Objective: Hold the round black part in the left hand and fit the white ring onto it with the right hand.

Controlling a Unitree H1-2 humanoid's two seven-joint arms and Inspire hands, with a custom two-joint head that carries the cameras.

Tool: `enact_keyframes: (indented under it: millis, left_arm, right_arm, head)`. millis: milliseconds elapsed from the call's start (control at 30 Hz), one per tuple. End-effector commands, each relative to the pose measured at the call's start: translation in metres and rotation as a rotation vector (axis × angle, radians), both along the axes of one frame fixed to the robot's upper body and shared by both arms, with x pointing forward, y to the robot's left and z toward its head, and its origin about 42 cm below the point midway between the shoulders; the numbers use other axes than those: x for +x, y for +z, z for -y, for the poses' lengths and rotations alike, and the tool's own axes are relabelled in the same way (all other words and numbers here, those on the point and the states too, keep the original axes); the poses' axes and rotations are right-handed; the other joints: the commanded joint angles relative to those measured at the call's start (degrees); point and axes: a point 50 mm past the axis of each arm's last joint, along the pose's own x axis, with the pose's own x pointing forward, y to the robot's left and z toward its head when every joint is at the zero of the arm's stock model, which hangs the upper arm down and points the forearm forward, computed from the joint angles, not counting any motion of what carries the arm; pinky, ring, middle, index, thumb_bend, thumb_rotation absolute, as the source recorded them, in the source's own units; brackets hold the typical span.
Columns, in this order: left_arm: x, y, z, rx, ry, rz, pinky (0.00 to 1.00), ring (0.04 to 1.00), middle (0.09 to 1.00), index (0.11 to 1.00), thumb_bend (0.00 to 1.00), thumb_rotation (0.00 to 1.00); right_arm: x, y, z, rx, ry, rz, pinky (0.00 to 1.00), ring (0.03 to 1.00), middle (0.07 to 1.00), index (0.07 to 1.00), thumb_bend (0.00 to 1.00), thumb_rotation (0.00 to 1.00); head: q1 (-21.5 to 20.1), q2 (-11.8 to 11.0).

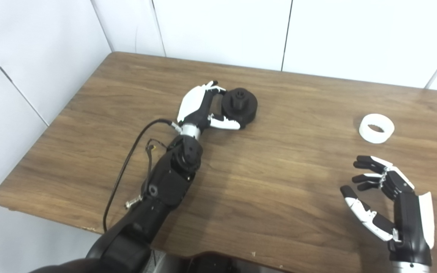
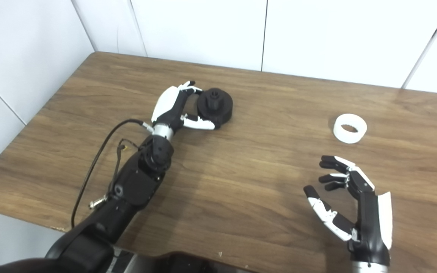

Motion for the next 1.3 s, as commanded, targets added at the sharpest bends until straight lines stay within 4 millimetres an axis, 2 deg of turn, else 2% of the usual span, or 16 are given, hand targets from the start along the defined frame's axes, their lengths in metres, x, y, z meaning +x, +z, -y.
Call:
enact_keyframes:
  millis: [0, 633, 933, 1100, 1267]
  left_arm:
    - [-0.002, 0.015, 0.004, 0.041, -0.061, 0.009, 0.98, 0.987, 0.952, 0.595, 0.88, 0.30]
    - [-0.082, 0.024, 0.035, 0.028, -0.269, -0.019, 1.00, 1.000, 0.960, 0.589, 0.89, 0.27]
    - [-0.123, 0.033, 0.051, 0.050, -0.403, 0.010, 1.00, 1.000, 0.969, 0.593, 0.90, 0.32]
    - [-0.135, 0.035, 0.057, 0.022, -0.486, -0.006, 1.00, 1.000, 0.968, 0.592, 0.91, 0.34]
    - [-0.141, 0.041, 0.064, 0.014, -0.535, -0.012, 1.00, 1.000, 0.954, 0.576, 0.95, 0.30]
  right_arm:
    - [-0.009, 0.005, -0.019, 0.090, -0.031, 0.017, 0.47, 0.560, 0.673, 0.697, 0.53, 0.22]
    - [-0.008, 0.009, -0.024, 0.100, -0.018, 0.019, 0.48, 0.564, 0.674, 0.693, 0.54, 0.24]
    - [-0.006, 0.014, -0.031, 0.094, -0.012, 0.018, 0.47, 0.553, 0.666, 0.694, 0.53, 0.21]
    - [-0.007, 0.015, -0.034, 0.092, -0.012, 0.015, 0.47, 0.556, 0.665, 0.697, 0.52, 0.20]
    - [-0.008, 0.017, -0.036, 0.092, -0.015, 0.012, 0.47, 0.560, 0.668, 0.698, 0.52, 0.21]
  head:
    - [0.10, 0.01]
    - [-2.60, 0.76]
    - [-5.78, 1.43]
    - [-6.50, 1.62]
    - [-7.87, 2.12]
